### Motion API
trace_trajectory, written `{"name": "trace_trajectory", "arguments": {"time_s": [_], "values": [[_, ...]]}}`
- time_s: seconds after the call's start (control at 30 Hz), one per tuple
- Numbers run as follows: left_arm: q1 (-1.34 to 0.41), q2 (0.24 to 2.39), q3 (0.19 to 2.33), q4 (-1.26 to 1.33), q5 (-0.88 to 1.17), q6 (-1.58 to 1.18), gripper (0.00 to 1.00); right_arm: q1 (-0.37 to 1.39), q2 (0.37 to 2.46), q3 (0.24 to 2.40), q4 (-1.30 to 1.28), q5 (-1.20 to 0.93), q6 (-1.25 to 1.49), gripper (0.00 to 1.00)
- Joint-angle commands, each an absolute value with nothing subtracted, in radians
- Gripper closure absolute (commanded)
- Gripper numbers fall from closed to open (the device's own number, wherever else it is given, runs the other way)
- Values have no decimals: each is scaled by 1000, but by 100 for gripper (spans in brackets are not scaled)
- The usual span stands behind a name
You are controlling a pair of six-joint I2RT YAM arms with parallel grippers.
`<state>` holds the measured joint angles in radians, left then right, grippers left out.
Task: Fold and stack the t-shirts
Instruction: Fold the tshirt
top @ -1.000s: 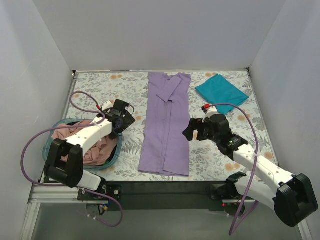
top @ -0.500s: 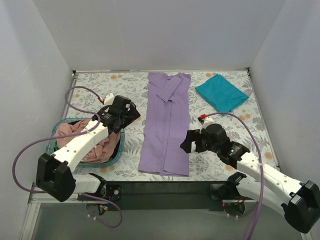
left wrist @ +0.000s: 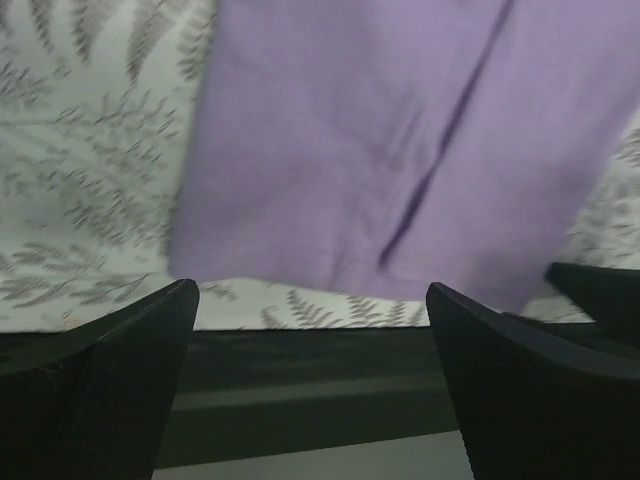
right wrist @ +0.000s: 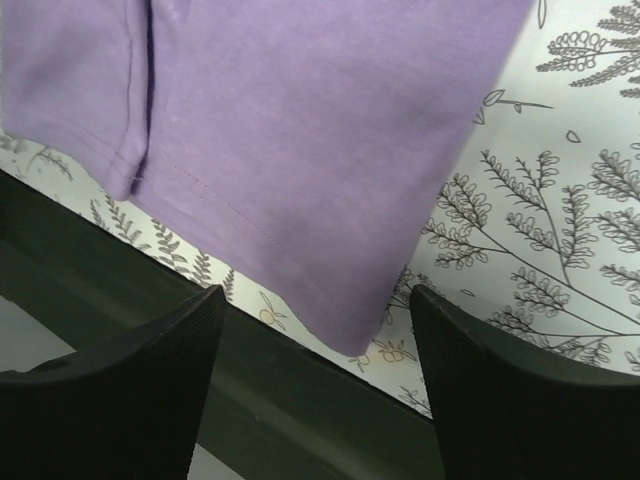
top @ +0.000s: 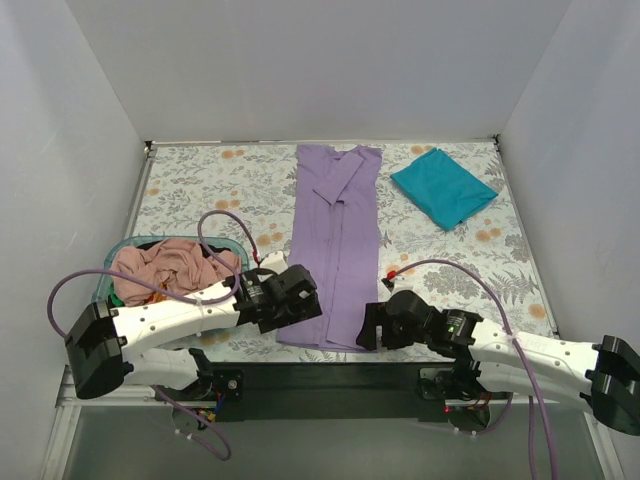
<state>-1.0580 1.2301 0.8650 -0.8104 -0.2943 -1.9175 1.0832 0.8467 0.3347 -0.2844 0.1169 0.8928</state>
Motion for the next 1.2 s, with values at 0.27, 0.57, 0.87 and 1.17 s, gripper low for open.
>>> {"name": "trace_trajectory", "arguments": {"time_s": [0.27,0.57,0.87,1.17], "values": [[-1111,1147,670,-844,-262,-2172,10,1126,930,252,-199,163,1058,53],[-1111,1157,551,-701,-215,-2172,32,1127,845,203,-244,181,1094,71],[-1112,1219,555,-669,-245,-2169,34,1127,873,209,-244,196,1083,72],[-1112,1224,517,-594,-235,-2146,100,1127,828,215,-248,164,1069,99]]}}
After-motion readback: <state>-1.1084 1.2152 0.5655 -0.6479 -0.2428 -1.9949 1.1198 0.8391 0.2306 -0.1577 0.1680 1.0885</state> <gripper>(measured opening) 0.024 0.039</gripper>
